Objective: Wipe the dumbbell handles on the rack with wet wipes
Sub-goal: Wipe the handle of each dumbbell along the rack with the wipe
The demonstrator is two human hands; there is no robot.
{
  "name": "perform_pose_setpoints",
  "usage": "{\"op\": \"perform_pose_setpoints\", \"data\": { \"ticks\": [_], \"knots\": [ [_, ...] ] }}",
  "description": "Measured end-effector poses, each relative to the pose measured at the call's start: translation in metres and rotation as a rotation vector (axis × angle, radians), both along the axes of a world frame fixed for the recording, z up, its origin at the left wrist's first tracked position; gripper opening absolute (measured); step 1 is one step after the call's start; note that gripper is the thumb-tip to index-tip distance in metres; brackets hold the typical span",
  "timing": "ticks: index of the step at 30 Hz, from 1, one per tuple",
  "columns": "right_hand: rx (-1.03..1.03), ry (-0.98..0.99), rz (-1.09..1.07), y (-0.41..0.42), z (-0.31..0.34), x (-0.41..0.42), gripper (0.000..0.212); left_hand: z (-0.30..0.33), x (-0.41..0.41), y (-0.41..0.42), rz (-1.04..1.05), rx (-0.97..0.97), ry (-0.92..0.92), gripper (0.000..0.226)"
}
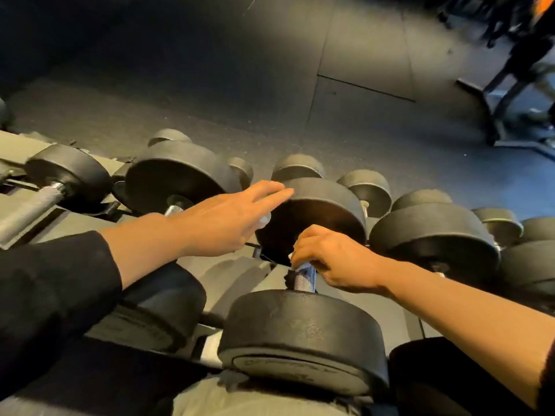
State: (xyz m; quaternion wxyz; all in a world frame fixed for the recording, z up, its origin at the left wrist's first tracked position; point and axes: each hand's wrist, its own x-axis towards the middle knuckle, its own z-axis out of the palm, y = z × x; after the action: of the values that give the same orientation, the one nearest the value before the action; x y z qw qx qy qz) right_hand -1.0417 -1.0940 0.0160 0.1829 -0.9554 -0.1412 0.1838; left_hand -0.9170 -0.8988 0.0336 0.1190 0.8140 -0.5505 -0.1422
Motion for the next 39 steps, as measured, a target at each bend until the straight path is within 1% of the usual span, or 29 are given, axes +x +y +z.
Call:
{"op": "perform_pose_setpoints", "data": {
  "ticks": [2, 4, 6, 8, 11, 13, 15, 17, 20, 22, 23, 25, 29, 32, 35, 39],
  "knots": [
    [0.022, 0.019, -0.058, 0.005, 0.002, -0.008, 0.028, -0.003, 0.012, 0.002, -0.08, 0.079, 0.017, 0.073],
    [0.049, 0.033, -0.129, 0.011, 0.006, -0.013, 0.029, -0.007, 0.024, 0.002, -0.156, 0.131, 0.005, 0.083],
    [0.085, 0.06, -0.209, 0.016, 0.011, -0.017, 0.032, -0.015, 0.037, 0.002, -0.212, 0.148, -0.004, 0.092],
    [0.117, 0.111, -0.291, 0.019, 0.018, -0.021, 0.035, -0.022, 0.047, 0.001, -0.242, 0.125, 0.013, 0.097],
    [0.125, 0.144, -0.402, 0.024, 0.028, -0.02, 0.034, -0.029, 0.054, 0.002, -0.293, 0.074, 0.061, 0.093],
    [0.106, 0.09, -0.494, 0.028, 0.032, -0.011, 0.03, -0.029, 0.055, 0.003, -0.316, 0.056, 0.077, 0.089],
    [0.092, 0.034, -0.537, 0.035, 0.034, 0.002, 0.03, -0.031, 0.055, 0.004, -0.32, 0.048, 0.083, 0.089],
    [0.021, 0.044, -0.481, 0.041, 0.029, 0.014, 0.034, -0.035, 0.056, 0.004, -0.322, 0.036, 0.125, 0.088],
    [-0.206, 0.132, -0.269, 0.044, 0.02, 0.02, 0.039, -0.04, 0.055, 0.003, -0.329, -0.003, 0.183, 0.084],
    [-0.32, 0.112, -0.158, 0.042, 0.017, 0.015, 0.041, -0.042, 0.053, 0.003, -0.323, -0.002, 0.173, 0.082],
    [-0.339, 0.094, -0.156, 0.041, 0.017, 0.01, 0.042, -0.042, 0.051, 0.002, -0.314, 0.003, 0.163, 0.082],
    [-0.299, 0.107, -0.219, 0.037, 0.018, 0.001, 0.044, -0.043, 0.048, 0.001, -0.301, 0.006, 0.145, 0.081],
    [-0.127, 0.311, -0.387, 0.037, 0.024, -0.007, 0.045, -0.043, 0.042, 0.002, -0.309, 0.003, 0.125, 0.079],
    [-0.092, 0.427, -0.366, 0.041, 0.027, -0.005, 0.04, -0.044, 0.042, 0.002, -0.318, -0.003, 0.111, 0.079],
    [-0.045, 0.502, -0.325, 0.046, 0.028, 0.0, 0.033, -0.045, 0.043, 0.002, -0.329, -0.011, 0.122, 0.078],
    [0.122, 0.546, -0.416, 0.048, 0.033, -0.001, 0.021, -0.044, 0.045, 0.004, -0.328, -0.022, 0.148, 0.075]
  ]
}}
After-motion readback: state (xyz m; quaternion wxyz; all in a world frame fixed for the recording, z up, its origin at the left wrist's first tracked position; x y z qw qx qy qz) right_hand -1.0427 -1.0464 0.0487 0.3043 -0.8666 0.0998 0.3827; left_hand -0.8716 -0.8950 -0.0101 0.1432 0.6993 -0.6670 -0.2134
